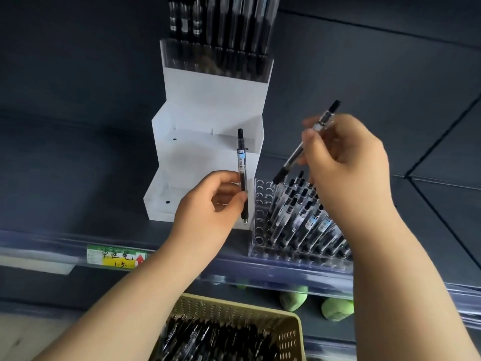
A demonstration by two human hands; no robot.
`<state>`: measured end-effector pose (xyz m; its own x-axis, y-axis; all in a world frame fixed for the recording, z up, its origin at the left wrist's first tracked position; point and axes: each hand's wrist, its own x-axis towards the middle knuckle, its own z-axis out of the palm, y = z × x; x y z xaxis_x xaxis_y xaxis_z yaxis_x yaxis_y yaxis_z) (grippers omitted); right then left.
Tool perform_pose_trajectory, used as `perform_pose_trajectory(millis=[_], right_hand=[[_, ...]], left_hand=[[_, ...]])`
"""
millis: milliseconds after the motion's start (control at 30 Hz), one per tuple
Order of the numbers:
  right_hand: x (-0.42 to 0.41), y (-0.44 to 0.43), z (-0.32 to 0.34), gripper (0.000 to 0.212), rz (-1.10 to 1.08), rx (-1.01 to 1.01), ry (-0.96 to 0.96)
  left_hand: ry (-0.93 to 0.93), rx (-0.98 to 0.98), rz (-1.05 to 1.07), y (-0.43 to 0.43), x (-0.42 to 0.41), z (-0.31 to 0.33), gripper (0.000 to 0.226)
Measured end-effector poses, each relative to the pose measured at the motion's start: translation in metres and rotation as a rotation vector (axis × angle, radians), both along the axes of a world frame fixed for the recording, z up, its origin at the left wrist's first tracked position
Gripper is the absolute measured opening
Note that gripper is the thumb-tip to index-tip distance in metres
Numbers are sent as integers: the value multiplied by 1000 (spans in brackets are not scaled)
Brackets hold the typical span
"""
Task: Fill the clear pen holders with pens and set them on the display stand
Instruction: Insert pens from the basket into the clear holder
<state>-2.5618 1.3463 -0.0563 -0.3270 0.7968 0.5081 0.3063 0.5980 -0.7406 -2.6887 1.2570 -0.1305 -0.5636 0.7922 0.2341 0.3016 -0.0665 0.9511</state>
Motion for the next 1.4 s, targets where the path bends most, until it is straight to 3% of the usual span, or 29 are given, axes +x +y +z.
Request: perform_pose_trajectory(millis=[133, 300, 433, 1167, 1400], right_hand=[[-2, 0, -3, 22, -4, -18, -11], [-5, -1, -7, 7, -29, 0, -109], [-10, 2, -15, 16, -48, 67, -202], [-15, 11, -33, 20, -89, 298, -371], [-14, 13, -34, 45, -100, 357, -429]], left_hand=[[-27, -13, 7, 1, -1, -4, 25], [-38, -15, 0, 2, 1, -4, 26], [-38, -18, -10, 0, 3, -5, 26], [12, -41, -15, 2, 3, -6, 25], [2, -42, -28, 2, 5, -6, 25]])
